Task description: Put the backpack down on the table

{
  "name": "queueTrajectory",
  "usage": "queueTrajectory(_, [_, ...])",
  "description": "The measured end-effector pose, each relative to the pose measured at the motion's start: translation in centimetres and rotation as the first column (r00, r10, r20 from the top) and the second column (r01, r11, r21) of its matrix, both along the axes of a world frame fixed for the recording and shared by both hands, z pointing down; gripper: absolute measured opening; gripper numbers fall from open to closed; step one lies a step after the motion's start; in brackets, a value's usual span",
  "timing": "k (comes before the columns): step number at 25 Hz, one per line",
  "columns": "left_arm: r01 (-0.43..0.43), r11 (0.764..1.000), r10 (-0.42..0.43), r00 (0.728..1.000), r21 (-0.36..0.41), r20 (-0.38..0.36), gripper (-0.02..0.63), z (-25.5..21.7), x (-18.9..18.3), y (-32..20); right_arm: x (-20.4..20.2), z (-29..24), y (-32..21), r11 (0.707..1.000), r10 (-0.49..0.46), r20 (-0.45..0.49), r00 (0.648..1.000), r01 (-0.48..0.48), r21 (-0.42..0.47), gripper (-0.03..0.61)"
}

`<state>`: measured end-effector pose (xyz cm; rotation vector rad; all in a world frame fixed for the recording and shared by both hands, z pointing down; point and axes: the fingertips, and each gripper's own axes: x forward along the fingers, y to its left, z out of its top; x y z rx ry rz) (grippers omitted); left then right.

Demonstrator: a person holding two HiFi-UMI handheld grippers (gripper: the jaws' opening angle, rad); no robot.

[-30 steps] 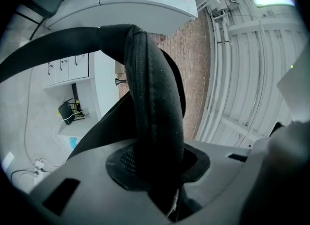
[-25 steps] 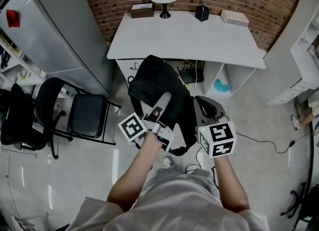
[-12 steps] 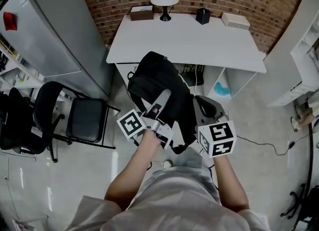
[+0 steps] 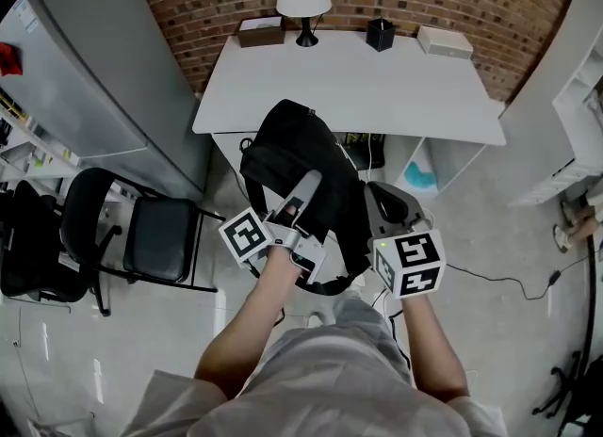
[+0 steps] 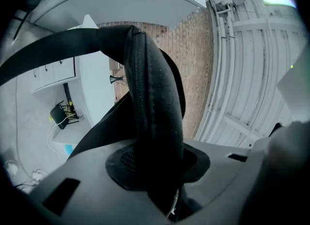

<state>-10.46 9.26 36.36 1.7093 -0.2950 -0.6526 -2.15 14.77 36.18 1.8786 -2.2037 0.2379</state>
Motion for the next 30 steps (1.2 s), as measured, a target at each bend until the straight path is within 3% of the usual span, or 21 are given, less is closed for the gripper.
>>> queueTrajectory(30, [-0.058,0.994,0.058,0.998,0.096,-0.002,0.107,-2.9,18.7,-12.8,18.1,-1.4,-13.5,0.996,-0.033,0.031,0.999,0.031,0.079,0.002])
